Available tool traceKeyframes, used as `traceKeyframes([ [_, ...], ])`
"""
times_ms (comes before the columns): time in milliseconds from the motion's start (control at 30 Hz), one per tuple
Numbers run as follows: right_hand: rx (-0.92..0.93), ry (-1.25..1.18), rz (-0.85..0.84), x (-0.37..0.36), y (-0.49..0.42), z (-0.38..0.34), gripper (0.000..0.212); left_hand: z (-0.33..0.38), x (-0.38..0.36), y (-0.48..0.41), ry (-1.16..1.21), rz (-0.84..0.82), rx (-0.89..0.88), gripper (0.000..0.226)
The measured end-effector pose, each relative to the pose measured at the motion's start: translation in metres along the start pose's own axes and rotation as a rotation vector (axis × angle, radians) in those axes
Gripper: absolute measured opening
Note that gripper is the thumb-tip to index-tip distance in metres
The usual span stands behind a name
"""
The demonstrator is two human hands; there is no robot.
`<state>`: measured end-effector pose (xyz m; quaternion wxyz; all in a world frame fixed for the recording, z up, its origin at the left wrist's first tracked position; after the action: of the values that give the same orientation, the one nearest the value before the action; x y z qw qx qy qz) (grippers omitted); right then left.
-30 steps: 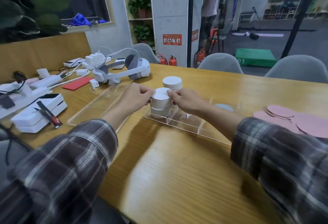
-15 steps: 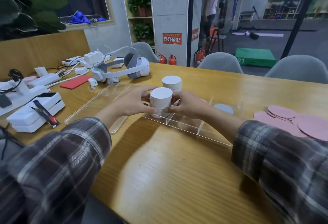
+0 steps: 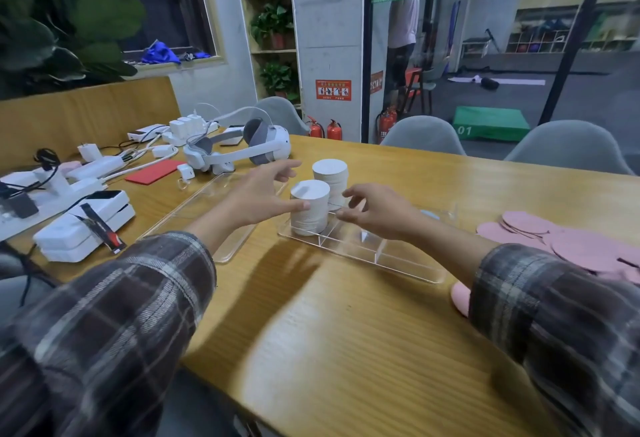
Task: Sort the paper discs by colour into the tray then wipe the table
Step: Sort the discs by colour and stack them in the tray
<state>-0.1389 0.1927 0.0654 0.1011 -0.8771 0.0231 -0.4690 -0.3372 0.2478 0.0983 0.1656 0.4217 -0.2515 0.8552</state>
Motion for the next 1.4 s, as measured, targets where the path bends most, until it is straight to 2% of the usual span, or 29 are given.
traceKeyframes([
  [100,-0.013,0.032,-0.003,0.023,0.024,0.007,0.053,0.038,0.009,0.004,-0.046,0.123,-0.092,0.072],
  [167,-0.030,0.051,-0.002,0.040,0.043,0.013,0.049,0.069,0.004,0.006,-0.064,0.123,-0.163,0.064],
  [500,-0.132,0.125,0.119,0.121,0.162,0.076,0.034,0.206,-0.090,0.005,-0.025,-0.119,-0.327,0.031],
  [700,-0.180,0.117,0.232,0.150,0.241,0.115,0.027,0.263,-0.169,0.020,-0.030,-0.291,-0.369,0.029],
  [867,-0.168,0.115,0.279,0.154,0.288,0.129,0.028,0.266,-0.206,0.024,-0.225,-0.195,-0.325,0.041],
  [967,-0.154,0.088,0.334,0.157,0.307,0.133,0.026,0.262,-0.213,0.034,-0.229,-0.150,-0.277,0.047],
  [1100,-0.133,0.055,0.411,0.156,0.316,0.137,0.024,0.250,-0.215,0.039,-0.256,-0.208,-0.157,0.074],
  [1233,-0.130,0.045,0.432,0.154,0.316,0.144,0.024,0.252,-0.211,0.043,-0.150,-0.174,-0.185,0.084],
  [1300,-0.127,0.043,0.438,0.152,0.315,0.145,0.022,0.258,-0.209,0.044,-0.073,-0.157,-0.256,0.077],
  [1400,-0.115,0.026,0.442,0.147,0.315,0.143,0.021,0.267,-0.208,0.048,0.091,-0.166,-0.326,0.051],
])
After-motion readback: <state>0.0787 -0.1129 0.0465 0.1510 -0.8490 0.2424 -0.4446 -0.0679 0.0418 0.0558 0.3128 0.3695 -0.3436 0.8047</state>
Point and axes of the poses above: each hand's wrist, its own y-axis away from the middle knuckle, its own x-axis out of the back of the hand, z = x × y, the point moved 8 cm from there along -y, towards the middle knuckle, and after that the axes turned 2 degrees about -y, right-handed, at the moved point
